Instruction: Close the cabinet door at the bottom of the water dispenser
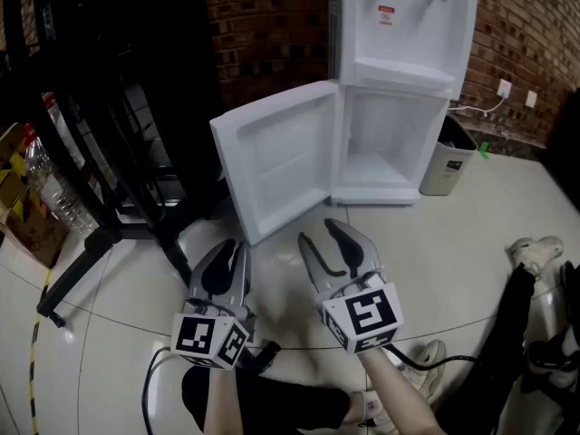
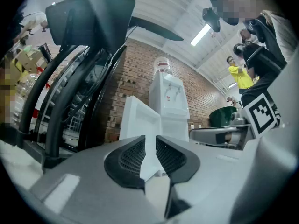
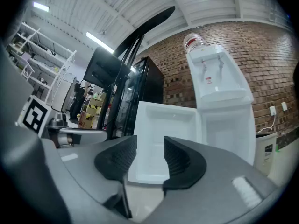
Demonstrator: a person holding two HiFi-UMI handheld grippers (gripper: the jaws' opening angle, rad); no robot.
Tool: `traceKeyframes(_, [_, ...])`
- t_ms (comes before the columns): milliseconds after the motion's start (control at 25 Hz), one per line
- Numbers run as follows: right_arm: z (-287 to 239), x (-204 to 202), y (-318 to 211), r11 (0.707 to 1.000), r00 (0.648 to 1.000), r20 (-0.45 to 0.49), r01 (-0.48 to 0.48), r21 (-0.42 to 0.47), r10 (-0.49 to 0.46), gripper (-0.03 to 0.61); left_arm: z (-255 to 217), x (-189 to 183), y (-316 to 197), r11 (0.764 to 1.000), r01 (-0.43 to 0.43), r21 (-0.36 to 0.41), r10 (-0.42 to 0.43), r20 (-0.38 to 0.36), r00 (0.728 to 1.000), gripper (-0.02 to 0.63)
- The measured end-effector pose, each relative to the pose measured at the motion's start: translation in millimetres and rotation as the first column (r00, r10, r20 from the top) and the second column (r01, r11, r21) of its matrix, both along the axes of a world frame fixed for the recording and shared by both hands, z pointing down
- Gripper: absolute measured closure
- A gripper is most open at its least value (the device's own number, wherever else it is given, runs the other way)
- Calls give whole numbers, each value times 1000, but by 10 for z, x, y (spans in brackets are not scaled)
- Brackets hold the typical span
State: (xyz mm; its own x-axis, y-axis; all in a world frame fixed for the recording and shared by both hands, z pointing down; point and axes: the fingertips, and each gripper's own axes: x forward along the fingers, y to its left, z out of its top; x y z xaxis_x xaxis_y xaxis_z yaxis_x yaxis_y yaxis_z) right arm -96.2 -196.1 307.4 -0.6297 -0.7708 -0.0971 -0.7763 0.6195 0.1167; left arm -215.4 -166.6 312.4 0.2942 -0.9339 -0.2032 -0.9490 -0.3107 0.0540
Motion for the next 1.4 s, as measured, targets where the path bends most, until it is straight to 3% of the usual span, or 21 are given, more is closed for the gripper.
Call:
traceKeyframes(240, [78,-763,-441,1000,996,-91,10,17,-9,364,61,-247,-92,1000,0,-28,-2,-58,998,491])
traceKeyframes(400, [150,-1155,-695,1000,988,-150,23,3,-23,351,22,-345,-22,999,31,-29,-32,-34,999,495])
traceKeyframes(440, [156,-1222,-755,1000,987,-158,19,2,-18,350,17,-359,3,999,32,-28,-33,-29,999,514])
traceKeyframes(480, [160,-1278,-812,1000,987,-162,11,-1,-11,348,13,-371,26,999,29,-26,-29,-35,999,587])
traceKeyframes(520, [163,-1324,-864,1000,987,-163,2,-5,-3,348,14,-381,42,999,22,-25,-23,-50,999,595])
traceKeyframes(800, [163,-1590,-1075,999,987,-154,-50,-5,49,325,114,-373,1,999,7,-41,-10,-87,996,595])
traceKeyframes(1040, [186,-1585,-1284,991,967,-220,-131,22,132,349,132,-379,-22,999,8,-46,-12,-98,995,595])
traceKeyframes(1400, [203,-1495,-1186,992,973,-195,-126,-2,123,368,225,-460,-79,996,4,-92,-16,-124,992,595])
